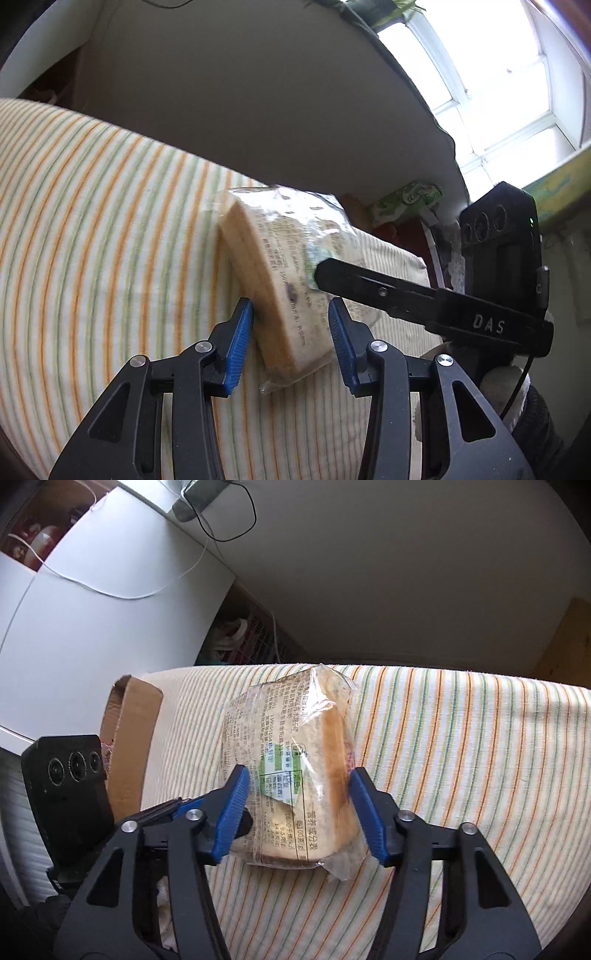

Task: Organize snacks
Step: 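Grasp the bagged bread loaf with both grippers and lift it, then carry the bread loaf over the box and open both grippers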

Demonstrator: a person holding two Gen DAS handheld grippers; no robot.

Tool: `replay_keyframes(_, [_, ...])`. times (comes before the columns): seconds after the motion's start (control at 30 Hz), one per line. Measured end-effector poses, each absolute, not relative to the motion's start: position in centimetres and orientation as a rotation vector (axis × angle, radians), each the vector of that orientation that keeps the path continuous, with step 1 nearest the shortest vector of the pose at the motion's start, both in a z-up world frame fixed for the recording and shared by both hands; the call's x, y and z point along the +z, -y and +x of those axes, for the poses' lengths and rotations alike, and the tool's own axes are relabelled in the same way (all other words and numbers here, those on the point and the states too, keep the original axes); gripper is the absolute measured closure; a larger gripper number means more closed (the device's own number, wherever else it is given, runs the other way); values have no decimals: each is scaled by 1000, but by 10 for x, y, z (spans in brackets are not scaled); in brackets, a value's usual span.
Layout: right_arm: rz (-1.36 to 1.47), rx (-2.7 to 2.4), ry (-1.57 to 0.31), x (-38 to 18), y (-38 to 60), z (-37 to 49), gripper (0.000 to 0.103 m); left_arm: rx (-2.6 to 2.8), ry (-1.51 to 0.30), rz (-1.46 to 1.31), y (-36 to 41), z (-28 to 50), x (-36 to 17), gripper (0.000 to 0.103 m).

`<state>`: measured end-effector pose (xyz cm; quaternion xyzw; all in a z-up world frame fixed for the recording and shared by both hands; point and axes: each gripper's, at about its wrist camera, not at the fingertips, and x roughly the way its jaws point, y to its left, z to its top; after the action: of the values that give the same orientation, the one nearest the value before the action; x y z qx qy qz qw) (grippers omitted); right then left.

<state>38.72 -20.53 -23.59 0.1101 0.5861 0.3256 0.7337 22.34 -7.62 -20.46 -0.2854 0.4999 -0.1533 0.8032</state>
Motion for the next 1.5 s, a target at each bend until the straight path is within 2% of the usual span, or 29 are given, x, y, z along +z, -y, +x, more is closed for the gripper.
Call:
replay_keyframes(0.2, [275, 713, -1277, -223, 219, 378, 48, -326, -1031, -488, 92, 227, -180, 62])
replay_keyframes(0.4, [245, 753, -1248, -193, 188, 361, 48, -311, -995, -470, 76, 214, -154, 62])
replay_keyframes(0.73, [161, 878, -1206, -142, 89, 335, 48, -211, -923, -525, -4, 180, -112, 62])
replay_keyframes(0.97, [106, 951, -1205, -130, 16, 322, 48, -126, -900, -561, -63, 163, -91, 62])
replay_keyframes(1.5, [12, 1039, -1243, -136, -80, 302, 48, -5, -919, -569, -121, 156, -111, 62])
